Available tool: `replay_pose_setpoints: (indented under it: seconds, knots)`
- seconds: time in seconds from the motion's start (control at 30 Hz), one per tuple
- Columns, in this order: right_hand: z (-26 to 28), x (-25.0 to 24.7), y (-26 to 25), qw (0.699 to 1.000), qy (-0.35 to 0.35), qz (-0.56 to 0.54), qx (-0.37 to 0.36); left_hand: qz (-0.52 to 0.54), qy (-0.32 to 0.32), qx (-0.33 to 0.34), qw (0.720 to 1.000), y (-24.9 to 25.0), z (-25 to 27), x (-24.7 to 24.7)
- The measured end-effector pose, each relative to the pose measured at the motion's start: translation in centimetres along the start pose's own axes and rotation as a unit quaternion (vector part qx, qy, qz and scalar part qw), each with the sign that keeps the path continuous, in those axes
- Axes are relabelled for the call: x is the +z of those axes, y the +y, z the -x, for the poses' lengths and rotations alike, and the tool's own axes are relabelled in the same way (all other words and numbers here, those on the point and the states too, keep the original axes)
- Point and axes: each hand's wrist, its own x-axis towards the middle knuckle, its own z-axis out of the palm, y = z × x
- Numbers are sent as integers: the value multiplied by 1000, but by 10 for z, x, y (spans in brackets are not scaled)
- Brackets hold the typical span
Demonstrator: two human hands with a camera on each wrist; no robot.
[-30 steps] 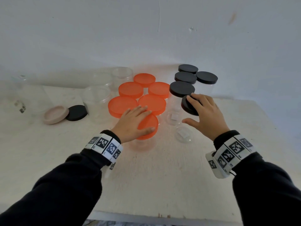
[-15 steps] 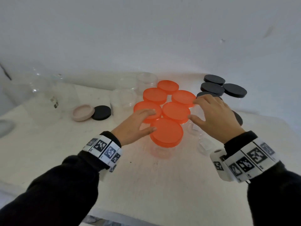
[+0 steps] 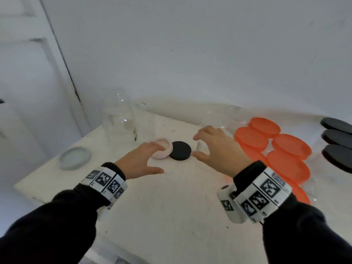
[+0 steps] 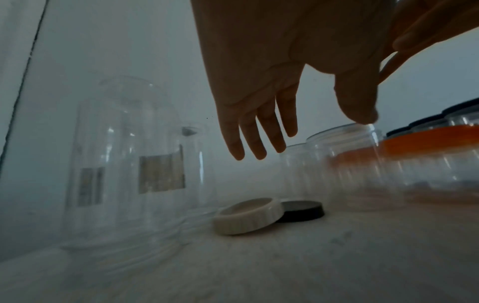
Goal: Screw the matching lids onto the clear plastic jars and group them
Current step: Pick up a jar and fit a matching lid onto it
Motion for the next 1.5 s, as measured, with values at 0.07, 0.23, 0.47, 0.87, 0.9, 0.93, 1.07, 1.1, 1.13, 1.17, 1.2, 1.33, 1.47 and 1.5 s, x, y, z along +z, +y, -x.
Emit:
replay_pose_setpoints:
  seconds: [0.07,0.23,0.47,0.87,0.9,0.93,1.07,1.1,1.13,1.17,1.2,1.33,1.47,1.5]
  knots:
    - [-19,14,-2,1000,-8,5,20,-24,-32,7,999,-13,-4,-2]
    - [-50,46,6,991,-16,55,123,-39,-61,29,997,-31,-28,2]
    - [-55,67,14,974,-29,122,186,-121,-74,-34,989,-38,-75,14]
    - [-57,72,16,969,-18,156,191,-147,-99,-58,983,-37,-102,19]
    - [-57,72,16,969,-19,158,191,-148,-95,-53,983,-37,-102,19]
    - [-56,72,16,968,-20,160,192,-150,-92,-47,983,-36,-101,18]
    - [-54,73,15,966,-16,170,193,-118,-78,-26,990,-28,-88,12]
    - [-54,73,15,966,-13,172,192,-98,-69,-15,993,-25,-82,9]
    - [-54,73,15,966,-11,173,192,-78,-56,0,995,-21,-75,5]
    - [-54,72,15,966,-10,175,192,-58,-40,18,997,-17,-67,-1]
    - [-54,71,14,965,-14,180,192,-38,-21,40,998,-13,-59,-8]
    - [-63,65,4,959,-30,191,206,58,58,102,991,-3,-35,-50]
    - [-84,54,-18,967,6,157,200,87,152,121,977,-11,-16,-92]
    - [-91,52,-23,976,28,124,179,87,171,117,974,-15,-11,-100]
